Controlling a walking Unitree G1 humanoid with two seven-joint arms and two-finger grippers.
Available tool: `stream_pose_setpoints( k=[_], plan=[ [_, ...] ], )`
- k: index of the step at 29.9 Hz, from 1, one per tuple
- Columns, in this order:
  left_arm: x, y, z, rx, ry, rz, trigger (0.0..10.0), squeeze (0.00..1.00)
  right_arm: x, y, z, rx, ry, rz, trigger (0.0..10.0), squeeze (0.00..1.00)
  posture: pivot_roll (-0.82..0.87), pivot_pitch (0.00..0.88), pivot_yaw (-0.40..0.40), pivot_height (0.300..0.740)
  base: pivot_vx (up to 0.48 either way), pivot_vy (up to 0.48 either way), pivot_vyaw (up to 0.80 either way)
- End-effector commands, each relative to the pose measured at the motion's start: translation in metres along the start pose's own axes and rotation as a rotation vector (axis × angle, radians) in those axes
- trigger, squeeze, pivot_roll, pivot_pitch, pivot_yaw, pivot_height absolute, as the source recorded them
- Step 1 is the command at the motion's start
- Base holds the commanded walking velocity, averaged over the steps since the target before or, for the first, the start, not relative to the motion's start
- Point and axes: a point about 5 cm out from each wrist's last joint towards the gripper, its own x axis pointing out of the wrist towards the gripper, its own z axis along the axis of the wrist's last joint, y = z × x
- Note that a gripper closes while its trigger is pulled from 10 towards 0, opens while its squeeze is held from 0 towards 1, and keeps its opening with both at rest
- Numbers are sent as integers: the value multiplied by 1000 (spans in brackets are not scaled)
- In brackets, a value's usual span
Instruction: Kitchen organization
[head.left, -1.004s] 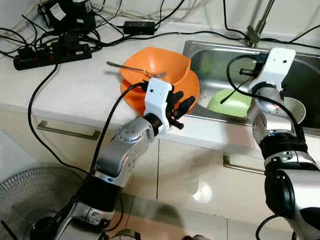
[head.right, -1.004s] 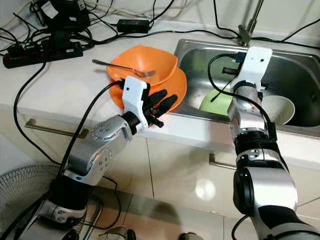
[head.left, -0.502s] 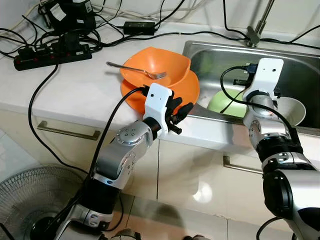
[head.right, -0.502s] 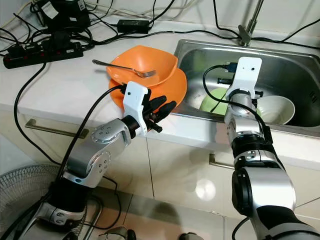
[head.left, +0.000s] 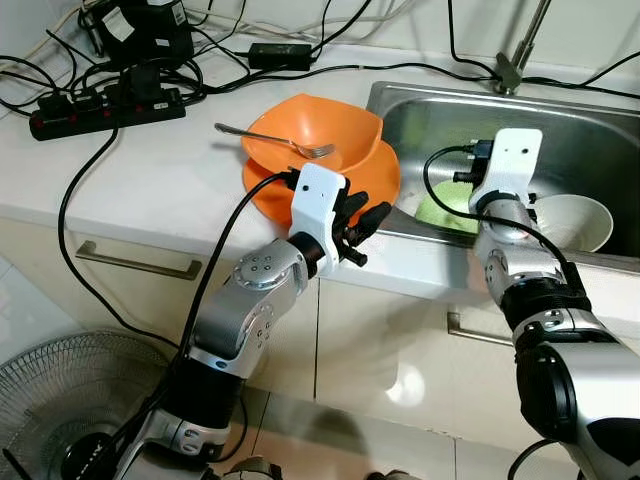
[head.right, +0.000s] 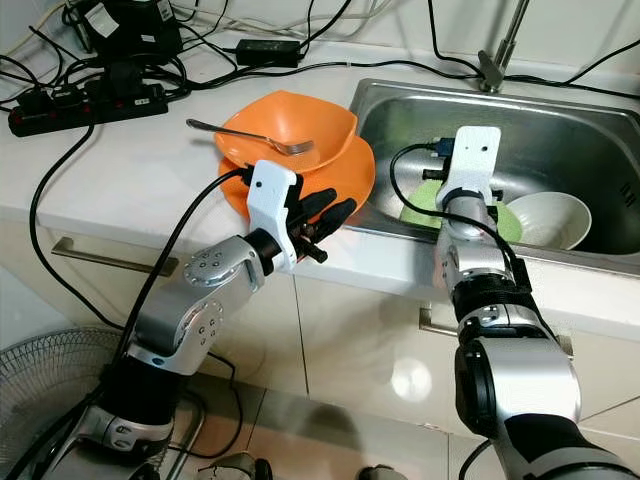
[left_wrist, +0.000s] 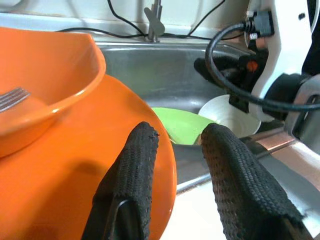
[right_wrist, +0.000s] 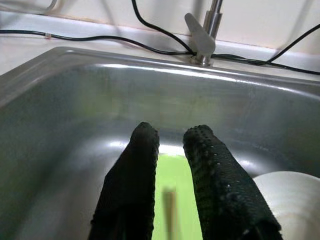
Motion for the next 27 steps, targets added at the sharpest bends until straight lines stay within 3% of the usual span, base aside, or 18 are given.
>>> stream_pose_setpoints(
  k=[1,2,3,7,9,11,15,17,18,20,27],
  plan=[
    [-1,-1,-1,-6,7,-4,10000,0,-1,-1,-4,-9,7,2,10000,1000,146,60,19,740,0,0,0],
    [-1,-1,-1,-6,6,-3,10000,0,-1,-1,-3,-13,7,2,10000,1000,146,60,19,740,0,0,0],
    [-1,-1,0,-6,3,1,10000,0,-1,-1,-2,-17,-3,4,10000,0,145,62,19,740,0,0,0],
    [-1,-1,0,-6,0,5,10000,0,-1,0,0,-20,-16,7,10000,0,145,62,19,740,0,0,0],
    [-1,6,5,5,-44,65,10000,0,0,4,8,-6,-65,29,10000,0,145,63,18,740,0,0,0],
    [-3,19,18,22,-131,179,10000,0,-1,13,22,27,-159,84,10000,0,146,64,16,740,0,0,0],
    [-6,31,32,24,-215,265,10000,0,-5,25,35,80,-246,158,10000,0,146,64,17,740,0,0,0],
    [-12,45,47,21,-297,345,10000,0,-13,41,47,169,-326,274,10000,0,144,64,19,740,0,0,0],
    [-12,45,47,21,-297,345,10000,0,-13,41,47,169,-326,274,10000,0,144,64,19,740,0,0,0],
    [-22,65,56,14,-346,438,10000,0,-22,54,54,212,-391,373,10000,0,143,64,17,740,0,0,0],
    [-33,88,60,52,-344,511,10000,0,-24,56,51,241,-388,393,10000,0,146,62,15,740,0,0,0]
  ],
)
